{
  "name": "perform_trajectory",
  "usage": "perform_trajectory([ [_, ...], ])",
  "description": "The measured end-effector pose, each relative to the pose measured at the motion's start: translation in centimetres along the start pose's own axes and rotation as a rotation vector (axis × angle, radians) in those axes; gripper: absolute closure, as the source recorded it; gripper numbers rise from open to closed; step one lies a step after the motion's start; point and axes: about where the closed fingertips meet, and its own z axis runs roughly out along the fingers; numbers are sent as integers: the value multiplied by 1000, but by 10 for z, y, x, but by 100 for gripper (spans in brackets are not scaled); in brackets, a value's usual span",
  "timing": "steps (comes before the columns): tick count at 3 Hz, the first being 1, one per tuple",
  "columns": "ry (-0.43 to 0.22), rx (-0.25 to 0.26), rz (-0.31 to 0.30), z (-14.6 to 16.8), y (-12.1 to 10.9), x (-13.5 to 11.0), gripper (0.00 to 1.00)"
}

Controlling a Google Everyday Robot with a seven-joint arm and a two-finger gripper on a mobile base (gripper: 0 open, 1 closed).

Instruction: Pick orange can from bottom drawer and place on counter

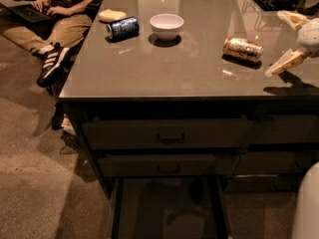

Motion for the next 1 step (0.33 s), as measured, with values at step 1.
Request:
perform_trajectory([
  [1,52,168,-16,-79,-24,-1,0],
])
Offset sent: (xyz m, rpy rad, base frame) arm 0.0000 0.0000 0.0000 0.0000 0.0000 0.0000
